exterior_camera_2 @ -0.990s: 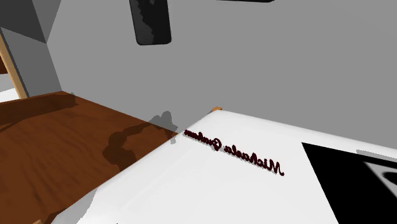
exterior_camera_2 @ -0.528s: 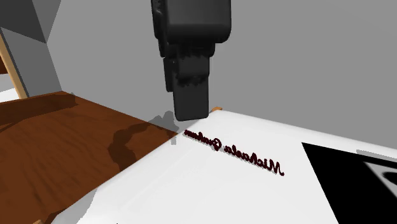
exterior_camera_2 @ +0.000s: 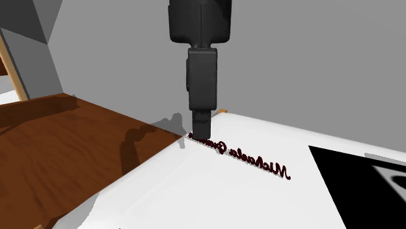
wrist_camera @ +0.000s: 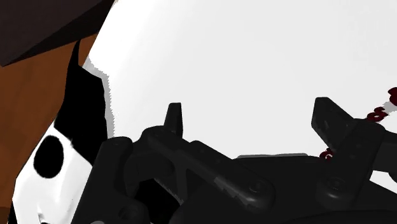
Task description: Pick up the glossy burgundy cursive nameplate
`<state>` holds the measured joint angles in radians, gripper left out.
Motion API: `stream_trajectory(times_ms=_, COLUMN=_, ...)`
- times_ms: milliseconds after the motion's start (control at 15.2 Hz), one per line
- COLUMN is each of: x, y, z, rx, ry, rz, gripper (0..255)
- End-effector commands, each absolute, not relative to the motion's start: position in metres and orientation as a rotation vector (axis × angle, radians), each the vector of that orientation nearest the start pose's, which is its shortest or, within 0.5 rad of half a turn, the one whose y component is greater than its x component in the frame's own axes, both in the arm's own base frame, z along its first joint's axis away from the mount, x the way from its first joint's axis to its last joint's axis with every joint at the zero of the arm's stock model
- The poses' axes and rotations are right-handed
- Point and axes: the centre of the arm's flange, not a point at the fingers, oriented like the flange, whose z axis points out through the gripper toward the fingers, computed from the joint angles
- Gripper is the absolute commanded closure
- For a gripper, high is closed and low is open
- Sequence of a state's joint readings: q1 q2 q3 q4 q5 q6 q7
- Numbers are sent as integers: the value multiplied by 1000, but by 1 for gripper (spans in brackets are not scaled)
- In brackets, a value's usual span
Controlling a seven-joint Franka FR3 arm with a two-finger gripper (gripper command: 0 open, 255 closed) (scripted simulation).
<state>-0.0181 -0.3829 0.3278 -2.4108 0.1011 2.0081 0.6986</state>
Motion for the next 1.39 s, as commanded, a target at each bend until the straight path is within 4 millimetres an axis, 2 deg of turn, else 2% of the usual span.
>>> stream_trajectory(times_ms=0, x=417, y=157, z=426, rx=-3073, ry=800, rz=40, gripper=0)
stream_trajectory(times_ms=660, x=499, y=222, z=349, rx=-2921, ry=1148, rz=95, gripper=0)
stream_trajectory(times_ms=1320, x=593, y=268, z=272, rx=-2730, ry=1471, rz=148, gripper=0)
